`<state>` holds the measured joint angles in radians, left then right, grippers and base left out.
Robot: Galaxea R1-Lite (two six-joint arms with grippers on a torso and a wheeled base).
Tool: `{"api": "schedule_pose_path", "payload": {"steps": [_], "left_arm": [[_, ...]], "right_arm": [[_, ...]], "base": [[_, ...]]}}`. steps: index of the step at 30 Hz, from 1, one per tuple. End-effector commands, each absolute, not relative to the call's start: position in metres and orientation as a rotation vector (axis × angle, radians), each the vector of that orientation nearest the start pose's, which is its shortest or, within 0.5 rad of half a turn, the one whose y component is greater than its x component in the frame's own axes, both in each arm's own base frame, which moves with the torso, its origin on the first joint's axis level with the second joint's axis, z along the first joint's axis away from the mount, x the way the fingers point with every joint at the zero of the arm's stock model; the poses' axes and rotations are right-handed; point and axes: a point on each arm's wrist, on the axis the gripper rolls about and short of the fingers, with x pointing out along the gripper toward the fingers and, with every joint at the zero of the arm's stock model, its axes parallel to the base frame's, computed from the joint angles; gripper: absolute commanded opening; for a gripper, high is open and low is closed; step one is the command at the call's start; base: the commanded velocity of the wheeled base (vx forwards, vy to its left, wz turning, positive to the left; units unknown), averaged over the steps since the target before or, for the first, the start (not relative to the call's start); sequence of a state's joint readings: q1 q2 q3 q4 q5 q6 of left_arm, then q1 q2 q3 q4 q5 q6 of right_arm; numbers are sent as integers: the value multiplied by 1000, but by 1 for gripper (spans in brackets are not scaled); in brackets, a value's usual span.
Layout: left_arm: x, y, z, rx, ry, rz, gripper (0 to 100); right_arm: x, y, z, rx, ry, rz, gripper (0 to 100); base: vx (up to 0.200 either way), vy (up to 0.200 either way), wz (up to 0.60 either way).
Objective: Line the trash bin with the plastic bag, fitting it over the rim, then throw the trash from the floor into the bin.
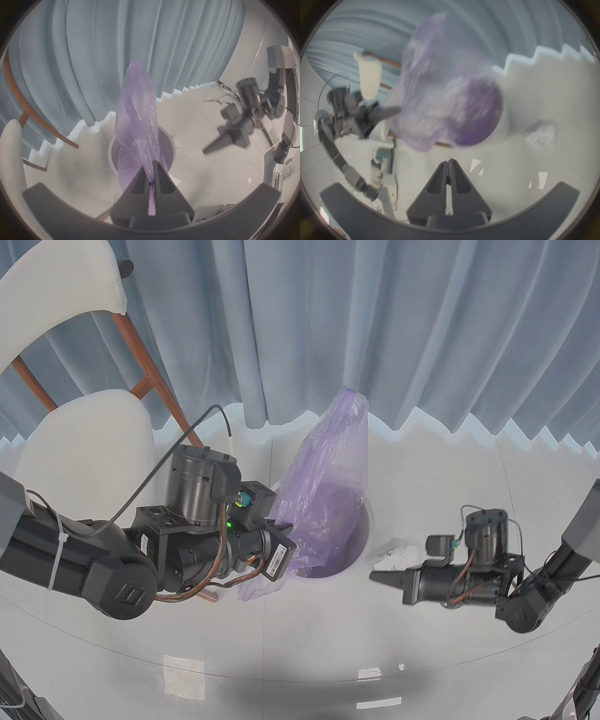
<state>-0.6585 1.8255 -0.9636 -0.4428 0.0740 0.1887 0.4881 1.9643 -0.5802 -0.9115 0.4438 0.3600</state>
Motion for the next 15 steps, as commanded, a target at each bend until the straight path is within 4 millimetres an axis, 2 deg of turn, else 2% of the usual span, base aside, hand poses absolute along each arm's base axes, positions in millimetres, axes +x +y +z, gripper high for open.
{"api": "schedule_pose_path", "payload": {"steps": [1,2,4,5,7,11,12,14,15], "left_arm": [[265,-216,157,348,361,-643,0],[265,-216,156,348,362,-643,0],[262,-220,157,351,360,-656,0],[262,-220,157,351,360,-656,0],[257,-224,155,357,363,-675,0],[255,-226,154,359,365,-683,0],[255,-226,154,358,363,-683,0],[251,-230,154,362,359,-694,0],[251,-230,154,362,359,-694,0]], "right_arm": [[331,98,88,325,426,646,0],[335,97,88,319,414,643,0],[362,91,83,251,302,637,0],[365,91,82,241,290,638,0],[398,94,77,127,152,648,0],[427,103,73,17,48,667,0],[428,103,73,12,43,667,0],[448,115,68,-59,-18,687,0],[450,115,68,-63,-20,687,0]], "base": [[0,0,0],[0,0,0],[0,0,0],[0,0,0],[0,0,0],[0,0,0],[0,0,0],[0,0,0],[0,0,0]]}}
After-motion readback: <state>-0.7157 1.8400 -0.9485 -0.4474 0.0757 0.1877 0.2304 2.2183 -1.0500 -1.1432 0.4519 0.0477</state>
